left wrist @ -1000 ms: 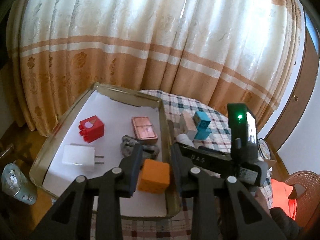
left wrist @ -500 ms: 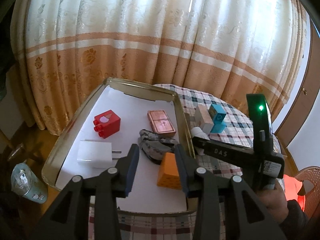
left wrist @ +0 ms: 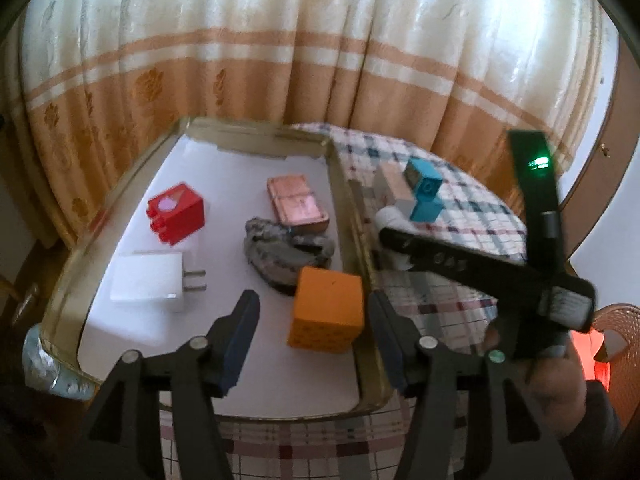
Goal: Organize rigid objects
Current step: 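Grasp the white pill bottle with the right gripper while the left gripper lowers the orange block into the tray, then carry the white bottle into the tray and open the right gripper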
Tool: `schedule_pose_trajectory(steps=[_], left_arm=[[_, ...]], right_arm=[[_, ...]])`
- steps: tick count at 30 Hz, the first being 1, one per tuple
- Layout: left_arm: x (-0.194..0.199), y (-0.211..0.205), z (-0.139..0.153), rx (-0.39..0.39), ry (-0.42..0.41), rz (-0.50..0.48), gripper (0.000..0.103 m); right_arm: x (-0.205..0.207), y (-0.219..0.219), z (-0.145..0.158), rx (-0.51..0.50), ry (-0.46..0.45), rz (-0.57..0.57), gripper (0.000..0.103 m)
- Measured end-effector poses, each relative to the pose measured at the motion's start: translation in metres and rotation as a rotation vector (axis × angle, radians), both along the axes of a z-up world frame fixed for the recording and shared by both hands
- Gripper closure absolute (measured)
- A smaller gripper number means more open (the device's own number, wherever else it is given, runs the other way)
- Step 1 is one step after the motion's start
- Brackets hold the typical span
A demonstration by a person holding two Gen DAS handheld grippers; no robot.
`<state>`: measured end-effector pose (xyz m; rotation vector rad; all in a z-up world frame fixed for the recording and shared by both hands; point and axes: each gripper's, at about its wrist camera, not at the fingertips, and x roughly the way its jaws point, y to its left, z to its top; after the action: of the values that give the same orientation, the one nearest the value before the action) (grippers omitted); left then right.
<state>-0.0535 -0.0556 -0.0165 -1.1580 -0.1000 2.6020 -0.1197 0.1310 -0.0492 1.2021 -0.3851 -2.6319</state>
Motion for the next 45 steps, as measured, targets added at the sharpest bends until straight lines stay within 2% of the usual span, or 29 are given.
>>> schedule_pose_trajectory(steps=[4, 9, 14, 19, 25, 33, 35, 37, 39, 40, 41, 45], left_arm=[[-0.003, -0.010, -0.004, 0.001, -0.016, 0.041, 0.045], [0.000, -0.022, 0.003, -0.011, 0.021, 0.076, 0.047], [0.002, -0.049, 0.004, -0.066, 0.038, 0.169, 0.047], [0.002, -0.083, 0.002, -0.067, 0.028, 0.268, 0.047], [0.002, -0.089, 0.002, -0.079, 0.041, 0.288, 0.051], [0.001, -0.086, 0.002, -0.084, 0.043, 0.290, 0.049], [0.001, -0.086, 0.002, -0.076, 0.042, 0.289, 0.046], [0.002, -0.086, 0.004, -0.071, 0.050, 0.291, 0.037], [0.004, -0.085, 0.006, -0.067, 0.066, 0.297, 0.032], [0.004, -0.084, 0.006, -0.064, 0.068, 0.297, 0.029], [0.004, -0.083, 0.005, -0.066, 0.066, 0.298, 0.028], [0.004, -0.080, 0.004, -0.083, 0.061, 0.302, 0.025]], right_arm=[[0.011, 0.000, 0.016, -0.027, 0.084, 0.014, 0.064], [0.026, -0.030, 0.039, -0.090, 0.157, 0.159, 0.064], [0.031, -0.070, 0.040, -0.145, 0.130, 0.285, 0.064], [0.035, -0.099, 0.031, -0.132, 0.107, 0.349, 0.064], [0.038, -0.120, 0.024, -0.097, 0.097, 0.383, 0.063], [0.041, -0.115, 0.023, -0.109, 0.126, 0.384, 0.062], [0.041, -0.112, 0.022, -0.117, 0.127, 0.376, 0.060], [0.042, -0.105, 0.023, -0.154, 0.135, 0.362, 0.056], [0.045, -0.094, 0.028, -0.190, 0.174, 0.333, 0.044], [0.047, -0.088, 0.031, -0.199, 0.201, 0.311, 0.034], [0.049, -0.082, 0.034, -0.203, 0.231, 0.280, 0.029], [0.049, -0.071, 0.036, -0.212, 0.255, 0.229, 0.029]])
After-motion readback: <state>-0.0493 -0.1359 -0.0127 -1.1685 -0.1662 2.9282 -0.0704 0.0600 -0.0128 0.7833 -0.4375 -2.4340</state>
